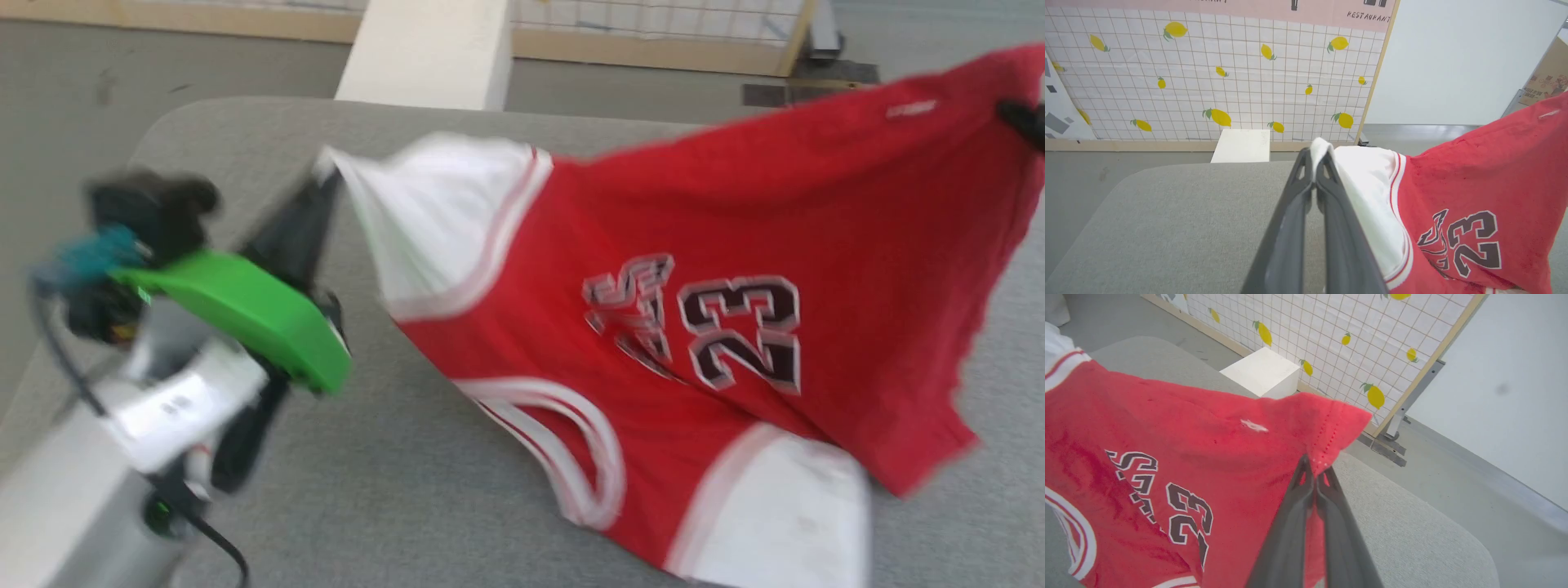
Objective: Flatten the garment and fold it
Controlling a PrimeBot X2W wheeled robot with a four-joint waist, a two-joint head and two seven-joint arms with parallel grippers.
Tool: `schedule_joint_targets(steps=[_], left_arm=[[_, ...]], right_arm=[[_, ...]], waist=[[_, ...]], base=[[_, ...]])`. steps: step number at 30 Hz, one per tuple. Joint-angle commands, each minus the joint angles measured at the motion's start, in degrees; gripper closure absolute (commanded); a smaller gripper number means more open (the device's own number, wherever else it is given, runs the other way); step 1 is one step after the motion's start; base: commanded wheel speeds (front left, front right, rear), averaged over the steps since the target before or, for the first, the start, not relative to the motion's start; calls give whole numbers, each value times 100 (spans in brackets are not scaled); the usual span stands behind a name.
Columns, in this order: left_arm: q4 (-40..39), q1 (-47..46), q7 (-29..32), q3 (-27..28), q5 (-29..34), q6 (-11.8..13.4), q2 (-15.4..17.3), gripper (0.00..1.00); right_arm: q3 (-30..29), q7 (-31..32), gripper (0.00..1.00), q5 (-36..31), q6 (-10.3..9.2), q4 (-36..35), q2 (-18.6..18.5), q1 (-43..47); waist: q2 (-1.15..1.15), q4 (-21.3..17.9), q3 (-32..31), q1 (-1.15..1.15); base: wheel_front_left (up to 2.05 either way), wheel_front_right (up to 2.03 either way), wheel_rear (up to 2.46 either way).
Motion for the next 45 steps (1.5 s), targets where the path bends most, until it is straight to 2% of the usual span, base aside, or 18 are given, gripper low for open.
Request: schedule_joint_targets(steps=[1, 11, 21, 28, 33, 38, 45], left_arm=[[-74, -237, -22, 122, -9, -40, 60, 100], [-10, -1600, 203, 705, -208, -407, 233, 100], [1105, -3575, 654, 874, -419, -957, 49, 100], [2653, -5506, 773, 706, -124, -1591, -210, 100], [3717, -6838, 640, 614, 191, -1858, -492, 100], [4764, -7906, 236, 537, 533, -2081, -739, 100], [5818, -8620, -287, 404, 766, -2365, -1022, 100]], right_arm=[[-87, -100, 100, 26, -8, -78, 52, 17], [-594, -432, 100, 8, -8, -365, 392, -462], [-544, -817, 100, -188, -8, 45, 681, -1770], [119, -1376, 100, -455, -8, 921, 812, -3336], [553, -1882, 100, -580, -8, 1835, 1082, -4565], [1011, -2566, 100, -807, -8, 2829, 1388, -5563], [1473, -3352, 100, -917, -8, 4014, 1717, -6271]], waist=[[0, -196, -72, 0], [0, -581, 15, 0], [0, -902, 795, 0], [0, -1099, 1669, 0], [0, -1211, 2229, 0], [0, -1291, 2596, 0], [0, -1225, 2926, 0]], base=[[0, 0, 0], [0, 0, 0], [0, 0, 0], [0, 0, 0], [0, 0, 0], [0, 0, 0], [0, 0, 0]])
